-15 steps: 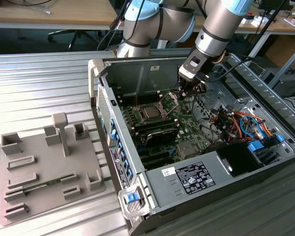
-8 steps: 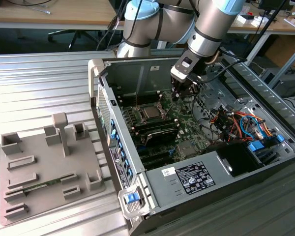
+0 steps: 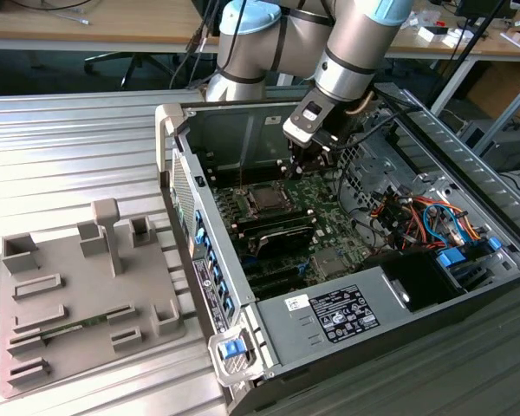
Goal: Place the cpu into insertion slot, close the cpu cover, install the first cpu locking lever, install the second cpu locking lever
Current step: 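Close the cpu cover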
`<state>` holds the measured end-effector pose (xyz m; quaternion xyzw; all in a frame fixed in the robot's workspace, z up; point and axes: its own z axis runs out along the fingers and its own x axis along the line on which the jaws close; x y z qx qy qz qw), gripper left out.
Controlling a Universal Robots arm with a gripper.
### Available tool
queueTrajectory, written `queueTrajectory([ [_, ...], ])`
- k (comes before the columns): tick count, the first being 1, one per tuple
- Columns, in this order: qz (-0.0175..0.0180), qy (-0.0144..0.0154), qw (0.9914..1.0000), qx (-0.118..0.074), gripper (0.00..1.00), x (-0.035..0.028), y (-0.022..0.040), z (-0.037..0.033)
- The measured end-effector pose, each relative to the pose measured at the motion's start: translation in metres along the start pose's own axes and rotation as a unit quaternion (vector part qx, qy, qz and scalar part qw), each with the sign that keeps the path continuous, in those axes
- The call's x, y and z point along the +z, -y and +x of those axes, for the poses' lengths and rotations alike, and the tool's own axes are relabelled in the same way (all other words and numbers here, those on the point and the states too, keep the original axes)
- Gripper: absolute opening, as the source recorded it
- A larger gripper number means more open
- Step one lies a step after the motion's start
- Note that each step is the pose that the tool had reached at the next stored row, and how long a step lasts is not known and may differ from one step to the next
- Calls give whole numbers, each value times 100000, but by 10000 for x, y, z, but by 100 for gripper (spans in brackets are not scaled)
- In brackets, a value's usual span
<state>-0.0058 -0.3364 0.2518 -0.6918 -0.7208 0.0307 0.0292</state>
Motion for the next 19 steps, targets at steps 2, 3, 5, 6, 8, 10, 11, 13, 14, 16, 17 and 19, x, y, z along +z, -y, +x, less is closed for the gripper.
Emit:
queueTrajectory([
  [2,-2,-7,100000,2,11,14,45,2],
  [3,0,-7,100000,4,11,24,58,2],
  [5,-2,-5,100000,-2,11,75,93,4],
  [6,-1,-7,100000,-3,11,110,121,5],
  [8,-1,-8,100000,-6,11,193,227,10],
  [10,0,-6,100000,-5,11,229,310,13],
  [11,2,-2,100000,-16,11,246,346,15],
  [13,-1,-2,100000,-65,11,307,437,19],
  [14,1,1,100000,-82,11,338,476,21],
  [16,-2,1,100000,-122,11,389,521,23],
  [17,-3,5,100000,-144,11,416,524,23],
  [19,-2,4,100000,-155,11,465,521,23],
])
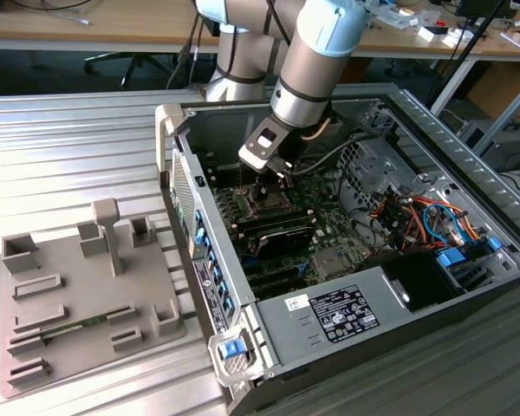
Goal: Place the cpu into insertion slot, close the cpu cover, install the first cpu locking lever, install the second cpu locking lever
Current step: 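Close the cpu cover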
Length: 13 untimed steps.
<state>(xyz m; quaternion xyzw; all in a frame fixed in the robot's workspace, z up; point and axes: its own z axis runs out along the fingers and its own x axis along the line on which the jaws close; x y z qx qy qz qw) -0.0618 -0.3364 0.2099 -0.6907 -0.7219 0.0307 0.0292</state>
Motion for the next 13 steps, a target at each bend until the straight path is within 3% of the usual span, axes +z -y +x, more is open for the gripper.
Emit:
queueTrajectory([
  [4,14,26,100000,-45,11,42,-2,-1],
  [10,-1,3,100000,-50,11,10,-7,0],
  [11,1,4,100000,-50,11,-13,-17,-1],
  [13,125,1,100000,-44,11,-24,-97,-4],
])
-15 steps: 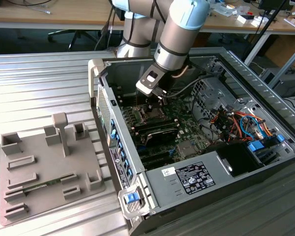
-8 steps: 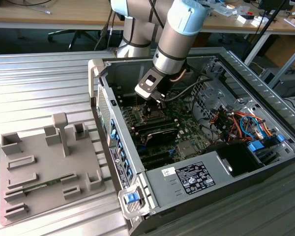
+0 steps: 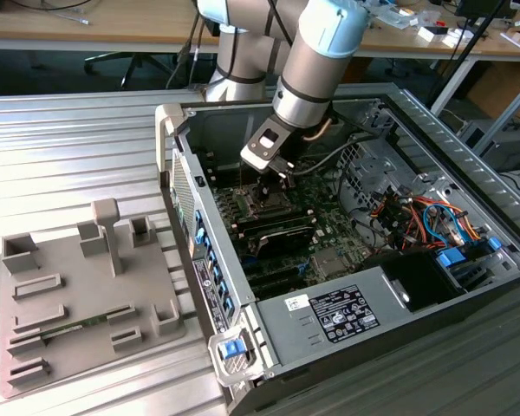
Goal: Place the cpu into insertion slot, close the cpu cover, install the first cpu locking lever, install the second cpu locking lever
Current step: 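Close the cpu cover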
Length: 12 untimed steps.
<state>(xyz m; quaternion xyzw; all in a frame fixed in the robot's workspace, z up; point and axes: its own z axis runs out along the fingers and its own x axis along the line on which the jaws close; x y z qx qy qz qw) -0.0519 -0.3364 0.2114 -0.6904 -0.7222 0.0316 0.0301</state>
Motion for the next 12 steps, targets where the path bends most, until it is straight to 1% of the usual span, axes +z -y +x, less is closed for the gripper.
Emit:
queueTrajectory([
  [1,165,-7,100000,-15,11,-5,-59,-3],
  [2,219,-2,100000,-9,11,-12,-96,-5],
  [3,222,-2,100000,-12,11,-26,-107,-6],
  [5,219,-18,100000,-11,11,-99,-108,-6],
  [7,218,-35,100000,-8,11,-153,-104,-5],
  [12,220,-36,100000,-20,11,-159,-104,-6],
])
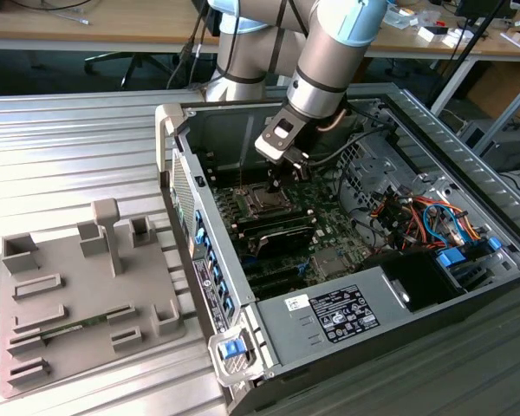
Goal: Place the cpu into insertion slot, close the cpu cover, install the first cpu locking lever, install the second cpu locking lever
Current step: 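Close the cpu cover, then install the first cpu locking lever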
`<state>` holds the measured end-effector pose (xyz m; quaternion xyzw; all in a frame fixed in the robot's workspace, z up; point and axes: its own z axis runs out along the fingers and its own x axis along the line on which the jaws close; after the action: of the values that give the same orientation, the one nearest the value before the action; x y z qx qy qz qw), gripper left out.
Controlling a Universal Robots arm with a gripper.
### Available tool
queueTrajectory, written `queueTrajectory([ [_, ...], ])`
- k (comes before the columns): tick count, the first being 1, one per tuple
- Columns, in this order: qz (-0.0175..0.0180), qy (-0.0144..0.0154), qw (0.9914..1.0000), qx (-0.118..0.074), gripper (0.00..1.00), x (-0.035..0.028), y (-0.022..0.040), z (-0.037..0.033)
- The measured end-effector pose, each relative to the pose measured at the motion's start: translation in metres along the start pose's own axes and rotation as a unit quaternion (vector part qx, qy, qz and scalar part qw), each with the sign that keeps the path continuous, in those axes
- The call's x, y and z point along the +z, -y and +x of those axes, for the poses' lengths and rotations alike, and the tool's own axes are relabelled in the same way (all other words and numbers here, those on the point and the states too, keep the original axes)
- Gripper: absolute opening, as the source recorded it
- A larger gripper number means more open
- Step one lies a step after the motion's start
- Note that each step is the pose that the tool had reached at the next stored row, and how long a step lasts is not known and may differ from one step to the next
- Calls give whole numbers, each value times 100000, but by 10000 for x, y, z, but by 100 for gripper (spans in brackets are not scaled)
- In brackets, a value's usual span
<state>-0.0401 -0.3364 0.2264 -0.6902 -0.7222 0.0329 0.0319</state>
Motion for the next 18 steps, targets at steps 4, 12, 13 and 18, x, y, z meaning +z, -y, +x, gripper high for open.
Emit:
queueTrajectory([
  [4,-3,-2,100000,-1,11,-3,0,0],
  [12,3,134,99990,-1412,11,-6,1,0],
  [13,0,161,99985,-1722,11,-6,0,0],
  [18,4,523,99836,-5694,11,-6,0,0],
])
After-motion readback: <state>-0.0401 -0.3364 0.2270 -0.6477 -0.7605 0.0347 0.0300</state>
